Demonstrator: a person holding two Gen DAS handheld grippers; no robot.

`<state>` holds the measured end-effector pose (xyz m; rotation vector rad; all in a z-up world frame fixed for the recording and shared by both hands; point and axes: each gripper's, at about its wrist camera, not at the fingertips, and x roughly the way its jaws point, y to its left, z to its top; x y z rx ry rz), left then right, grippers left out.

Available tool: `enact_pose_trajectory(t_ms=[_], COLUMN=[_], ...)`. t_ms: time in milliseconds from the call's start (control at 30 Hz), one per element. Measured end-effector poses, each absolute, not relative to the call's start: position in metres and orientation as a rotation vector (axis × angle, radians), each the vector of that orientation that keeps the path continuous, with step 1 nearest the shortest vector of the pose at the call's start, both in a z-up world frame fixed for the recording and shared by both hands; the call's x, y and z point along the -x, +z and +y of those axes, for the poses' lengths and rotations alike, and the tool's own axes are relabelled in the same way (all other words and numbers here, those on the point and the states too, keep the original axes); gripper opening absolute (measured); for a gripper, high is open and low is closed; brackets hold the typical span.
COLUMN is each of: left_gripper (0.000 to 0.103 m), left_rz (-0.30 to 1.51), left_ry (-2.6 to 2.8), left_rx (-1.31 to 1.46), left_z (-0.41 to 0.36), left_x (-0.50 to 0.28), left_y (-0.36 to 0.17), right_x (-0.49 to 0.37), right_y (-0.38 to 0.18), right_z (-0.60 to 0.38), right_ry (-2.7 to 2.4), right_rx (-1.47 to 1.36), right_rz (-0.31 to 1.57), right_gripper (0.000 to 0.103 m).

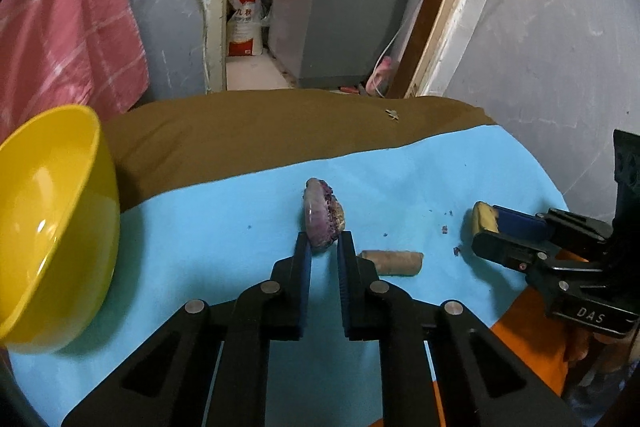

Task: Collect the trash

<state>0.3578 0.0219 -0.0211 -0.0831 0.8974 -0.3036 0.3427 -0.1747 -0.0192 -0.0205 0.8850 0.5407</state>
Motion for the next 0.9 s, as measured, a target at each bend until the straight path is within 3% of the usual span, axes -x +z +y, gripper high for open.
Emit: enact_pose_trajectory(t_ms=[600, 700, 767, 833, 900], left_gripper=[0.006, 0.013, 0.033, 0.045, 0.045], left_rz=[0.885, 0.886, 0.88, 0.868, 0.87], left_ry=[-0.356, -0.353, -0.337, -0.321, -0.328], left_rx=[0.006, 0.001, -0.006, -0.011, -0.01], left_z=[0.004, 0.003, -0.001, -0.006, -0.01], left_x=[-0.324, -0.324, -0.326, -0.329, -0.334], left_y=[-0.028, -0.028, -0.027, -0.025, -0.025], right_x=[-0.335, -0.335, -0.334, -0.334, -0.334], right_y=[-0.012, -0.013, -0.014, -0.015, -0.014], right_z=[-0.196, -0.196, -0.196, -0.194, -0.194], right_ry=[0.489, 0.489, 0.487, 0.487, 0.489], right_rx=[-0.031, -0.027, -0.007, 0.006, 0.004], right_rz=[0.842, 0.842, 0.842, 0.843, 0.843], right_gripper=[0.057, 0.057, 0.057, 0.057, 0.057])
